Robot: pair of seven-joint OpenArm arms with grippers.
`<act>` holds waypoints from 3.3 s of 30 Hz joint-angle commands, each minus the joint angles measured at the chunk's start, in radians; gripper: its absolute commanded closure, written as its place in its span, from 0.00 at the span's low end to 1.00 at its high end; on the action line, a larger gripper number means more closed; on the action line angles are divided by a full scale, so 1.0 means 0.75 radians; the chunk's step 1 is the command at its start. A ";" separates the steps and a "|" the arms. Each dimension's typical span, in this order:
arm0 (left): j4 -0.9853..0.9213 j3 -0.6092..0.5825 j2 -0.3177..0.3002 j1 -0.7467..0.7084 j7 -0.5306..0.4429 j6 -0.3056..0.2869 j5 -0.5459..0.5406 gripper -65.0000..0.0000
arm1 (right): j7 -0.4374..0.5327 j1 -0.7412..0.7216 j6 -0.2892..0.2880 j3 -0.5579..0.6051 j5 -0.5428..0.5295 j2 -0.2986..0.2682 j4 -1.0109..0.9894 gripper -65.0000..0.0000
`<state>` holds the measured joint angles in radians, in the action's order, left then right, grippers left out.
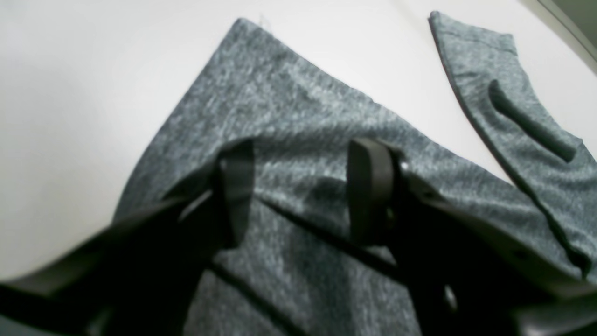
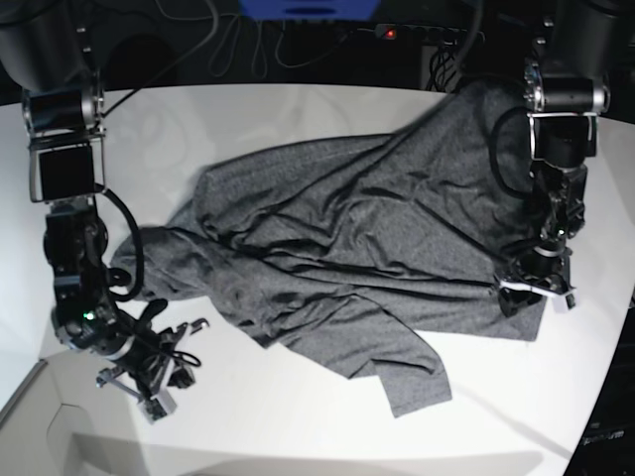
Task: Layout the t-shirt on the table in an organized manner, then fold the t-shirt properly
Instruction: 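Grasp the shirt hem with the right gripper and drag it away from the left gripper, then lift the shirt edge with both grippers and stretch it flat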
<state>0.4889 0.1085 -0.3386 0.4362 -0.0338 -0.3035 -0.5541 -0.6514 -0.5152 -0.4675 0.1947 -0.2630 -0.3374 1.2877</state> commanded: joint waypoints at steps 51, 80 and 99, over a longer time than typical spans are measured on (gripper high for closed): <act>0.368 -0.003 -0.075 0.015 0.195 0.023 -0.265 0.51 | 0.421 -0.450 0.002 -0.001 -0.008 0.181 -0.730 1.00; 0.656 0.212 -0.045 -0.486 0.249 0.021 -0.289 0.51 | 0.131 0.397 0.009 -0.075 -0.008 0.009 0.009 0.43; 0.215 -0.064 -0.043 -0.020 0.234 0.019 -0.289 0.51 | 0.131 0.837 0.002 -0.363 -0.010 -0.095 0.234 0.42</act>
<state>0.6373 0.0570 -0.3550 0.3969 0.1608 -0.2798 -0.7666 -0.5560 0.1184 -0.4644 -0.0696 -0.2699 -0.3912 1.4517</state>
